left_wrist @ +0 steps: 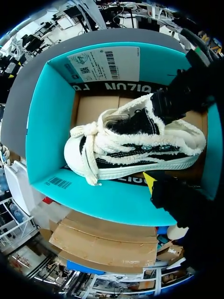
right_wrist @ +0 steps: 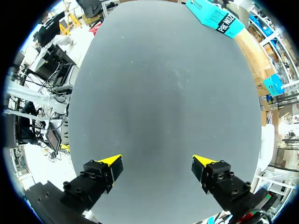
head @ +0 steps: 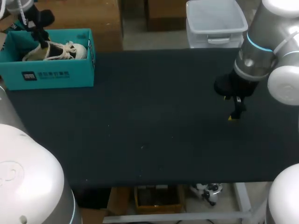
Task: Open the shoe tongue, take the insole out of the shoe, put the insole back into the shoe, and pack the shoe into the shoebox
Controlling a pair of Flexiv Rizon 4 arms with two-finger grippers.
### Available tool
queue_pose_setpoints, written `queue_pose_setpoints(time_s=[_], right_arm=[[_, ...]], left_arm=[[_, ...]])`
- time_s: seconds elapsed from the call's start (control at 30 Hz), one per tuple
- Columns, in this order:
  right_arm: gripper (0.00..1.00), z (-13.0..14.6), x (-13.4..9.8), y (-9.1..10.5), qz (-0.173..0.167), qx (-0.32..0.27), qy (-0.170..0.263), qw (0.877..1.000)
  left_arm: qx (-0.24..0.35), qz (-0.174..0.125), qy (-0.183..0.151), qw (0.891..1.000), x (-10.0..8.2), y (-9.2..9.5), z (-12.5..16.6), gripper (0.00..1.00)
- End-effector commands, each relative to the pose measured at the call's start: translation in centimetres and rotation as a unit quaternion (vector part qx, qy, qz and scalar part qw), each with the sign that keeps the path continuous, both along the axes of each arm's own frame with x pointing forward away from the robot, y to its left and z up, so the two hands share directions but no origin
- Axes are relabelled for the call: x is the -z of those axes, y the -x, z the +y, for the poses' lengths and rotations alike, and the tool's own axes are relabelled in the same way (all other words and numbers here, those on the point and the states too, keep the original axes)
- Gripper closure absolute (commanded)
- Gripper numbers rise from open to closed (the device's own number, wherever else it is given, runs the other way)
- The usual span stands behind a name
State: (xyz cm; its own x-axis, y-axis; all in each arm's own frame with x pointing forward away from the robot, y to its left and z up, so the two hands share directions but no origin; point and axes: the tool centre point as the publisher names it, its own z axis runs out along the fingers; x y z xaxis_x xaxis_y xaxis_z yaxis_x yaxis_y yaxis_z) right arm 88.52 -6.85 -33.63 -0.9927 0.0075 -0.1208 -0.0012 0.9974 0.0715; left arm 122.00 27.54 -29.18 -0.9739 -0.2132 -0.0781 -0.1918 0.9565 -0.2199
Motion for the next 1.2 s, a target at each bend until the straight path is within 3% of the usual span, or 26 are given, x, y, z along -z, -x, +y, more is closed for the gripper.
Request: queue_pose_setpoints(time_s=[0.03,0.33,0.57,0.8,1.2], right_arm=[[0.0,-0.1,0.0,0.0,0.001,0.0,0.0,1.0],[0.0,-0.1,0.0,0.0,0.001,0.0,0.0,1.0],[0.0,-0.1,0.0,0.0,0.001,0.0,0.0,1.0],[0.0,-0.1,0.0,0.0,0.001,0.0,0.0,1.0],[0.0,-0.1,0.0,0.0,0.001,0.0,0.0,1.0]], left_arm=[[0.004,0.026,0.005,1.0,-0.6,-0.1,0.2,0.0],[0.017,-0.019,0.001,1.0,-5.4,2.7,-2.0,0.0],[0.038,-0.033,-0.008,0.999,-8.6,4.5,-4.8,0.0],[0.058,-0.024,-0.014,0.998,-10.6,6.3,-8.4,0.0],[0.06,-0.029,-0.045,0.997,-11.8,10.8,-13.2,0.0]])
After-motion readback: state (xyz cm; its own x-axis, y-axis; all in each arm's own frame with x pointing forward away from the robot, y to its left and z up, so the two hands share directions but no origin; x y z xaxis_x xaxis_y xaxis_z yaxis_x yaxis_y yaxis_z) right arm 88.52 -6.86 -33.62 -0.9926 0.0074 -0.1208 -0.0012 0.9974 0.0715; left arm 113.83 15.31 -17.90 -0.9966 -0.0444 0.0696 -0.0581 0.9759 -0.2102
